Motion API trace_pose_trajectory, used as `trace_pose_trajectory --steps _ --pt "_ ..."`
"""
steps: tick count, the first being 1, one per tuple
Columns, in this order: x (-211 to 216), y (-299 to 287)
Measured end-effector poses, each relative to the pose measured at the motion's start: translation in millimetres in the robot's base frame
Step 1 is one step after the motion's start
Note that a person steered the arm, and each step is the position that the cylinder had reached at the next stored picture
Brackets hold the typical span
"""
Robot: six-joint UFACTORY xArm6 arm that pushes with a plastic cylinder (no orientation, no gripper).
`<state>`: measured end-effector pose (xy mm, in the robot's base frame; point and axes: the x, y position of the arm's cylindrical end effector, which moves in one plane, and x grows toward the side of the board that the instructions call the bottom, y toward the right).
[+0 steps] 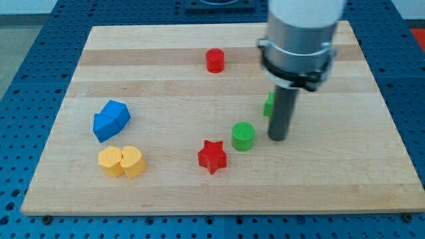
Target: Move the green circle towards the top right of the red star
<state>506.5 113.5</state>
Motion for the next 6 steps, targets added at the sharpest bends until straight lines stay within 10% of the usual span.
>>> trace_pose_trajectory --steps 2,6 --pt "74.3 16.5" --pt "111.7 -160.1"
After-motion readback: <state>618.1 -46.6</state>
